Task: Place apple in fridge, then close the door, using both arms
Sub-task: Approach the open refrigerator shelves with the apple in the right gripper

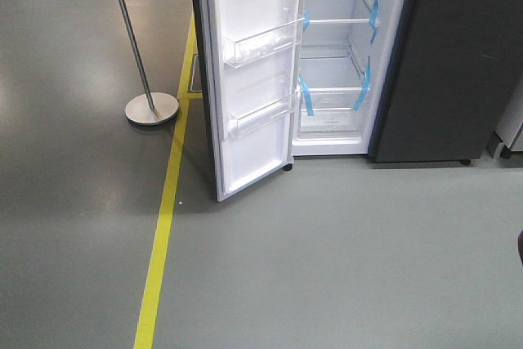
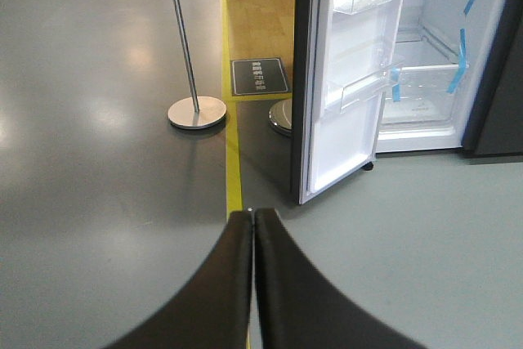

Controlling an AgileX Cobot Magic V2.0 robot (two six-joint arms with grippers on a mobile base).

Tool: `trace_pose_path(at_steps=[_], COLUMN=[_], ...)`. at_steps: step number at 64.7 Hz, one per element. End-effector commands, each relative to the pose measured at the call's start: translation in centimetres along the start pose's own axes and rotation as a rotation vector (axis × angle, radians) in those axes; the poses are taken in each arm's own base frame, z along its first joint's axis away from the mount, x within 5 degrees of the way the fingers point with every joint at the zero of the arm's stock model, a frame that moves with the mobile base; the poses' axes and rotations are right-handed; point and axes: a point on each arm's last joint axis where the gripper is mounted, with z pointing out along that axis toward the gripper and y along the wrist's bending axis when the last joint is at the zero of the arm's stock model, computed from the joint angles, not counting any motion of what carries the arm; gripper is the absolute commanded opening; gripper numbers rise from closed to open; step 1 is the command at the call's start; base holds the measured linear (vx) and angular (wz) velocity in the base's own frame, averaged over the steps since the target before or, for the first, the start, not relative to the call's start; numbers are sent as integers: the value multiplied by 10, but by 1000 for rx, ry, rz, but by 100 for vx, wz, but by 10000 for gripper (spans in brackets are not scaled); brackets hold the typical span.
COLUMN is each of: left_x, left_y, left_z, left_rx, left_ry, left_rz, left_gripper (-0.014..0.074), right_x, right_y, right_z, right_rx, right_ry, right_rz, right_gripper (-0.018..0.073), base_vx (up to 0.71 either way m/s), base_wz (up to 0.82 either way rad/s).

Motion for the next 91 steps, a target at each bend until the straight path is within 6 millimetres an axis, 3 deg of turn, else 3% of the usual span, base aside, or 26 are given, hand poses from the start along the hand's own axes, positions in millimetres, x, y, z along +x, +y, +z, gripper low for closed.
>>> trace_pose_path(at_steps=[1, 91], left_x=[-1, -1], left_y=[0, 0], left_z=[1, 1], left_rx=[7, 7], left_ry=[-65, -65], left_rz=[-4, -4], left_gripper=[-6, -6], right_x=[-13, -13], right_y=[1, 1], right_z=[-4, -4], right_rx=[0, 0], right_ry=[-95, -95], right_rz=[-5, -5], right_gripper=[195, 195], base_vx=[8, 9], base_wz=[0, 1])
